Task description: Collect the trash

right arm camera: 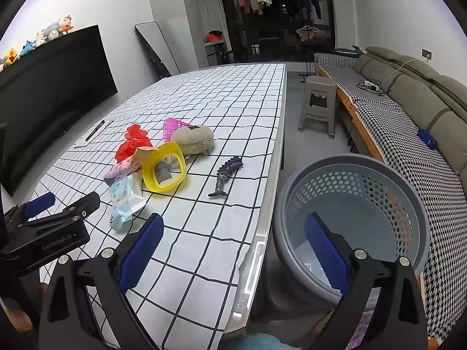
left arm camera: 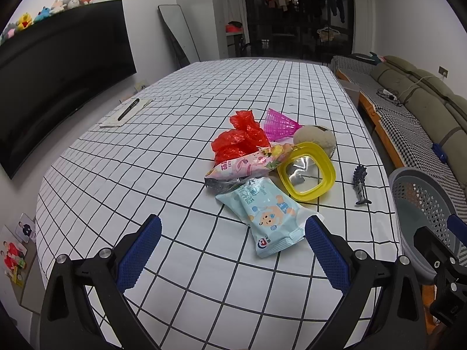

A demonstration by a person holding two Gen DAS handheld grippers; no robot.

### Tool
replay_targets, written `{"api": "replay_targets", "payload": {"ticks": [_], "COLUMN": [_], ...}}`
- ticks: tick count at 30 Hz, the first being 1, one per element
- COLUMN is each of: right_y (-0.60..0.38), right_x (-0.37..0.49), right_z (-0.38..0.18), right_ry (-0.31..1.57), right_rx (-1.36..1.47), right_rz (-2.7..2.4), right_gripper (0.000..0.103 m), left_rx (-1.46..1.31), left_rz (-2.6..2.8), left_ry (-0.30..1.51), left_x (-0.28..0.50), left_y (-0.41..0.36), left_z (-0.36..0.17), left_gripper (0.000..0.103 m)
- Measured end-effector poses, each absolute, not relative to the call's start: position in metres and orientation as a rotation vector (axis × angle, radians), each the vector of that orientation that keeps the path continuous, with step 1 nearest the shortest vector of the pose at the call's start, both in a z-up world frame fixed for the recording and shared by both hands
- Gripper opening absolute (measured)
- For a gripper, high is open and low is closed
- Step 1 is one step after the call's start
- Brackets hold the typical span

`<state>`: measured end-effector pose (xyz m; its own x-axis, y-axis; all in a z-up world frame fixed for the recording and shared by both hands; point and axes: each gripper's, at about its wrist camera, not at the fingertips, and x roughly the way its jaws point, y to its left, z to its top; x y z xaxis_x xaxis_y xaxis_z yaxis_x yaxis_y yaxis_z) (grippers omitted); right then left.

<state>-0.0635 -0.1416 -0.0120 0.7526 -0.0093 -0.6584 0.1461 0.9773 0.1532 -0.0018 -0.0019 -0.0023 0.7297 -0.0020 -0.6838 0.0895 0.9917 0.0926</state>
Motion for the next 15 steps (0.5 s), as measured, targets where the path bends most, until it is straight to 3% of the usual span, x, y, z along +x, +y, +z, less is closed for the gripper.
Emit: {"api": "replay_targets", "payload": {"ticks": [15], "right_y": [-0.1417], "right_x": [-0.0636], "right_z": [-0.0115], "right_ry": [0.714], "right_rx": [0.201], "right_rz": [-0.085], "right_gripper": [0.093], "left_rx": [0.124], "left_rz": [-0.048], "left_ry": [0.749], "left_x": [-0.0020], "left_y": [-0.0020], "left_z": [-0.0019], "left_gripper": [0.097]}}
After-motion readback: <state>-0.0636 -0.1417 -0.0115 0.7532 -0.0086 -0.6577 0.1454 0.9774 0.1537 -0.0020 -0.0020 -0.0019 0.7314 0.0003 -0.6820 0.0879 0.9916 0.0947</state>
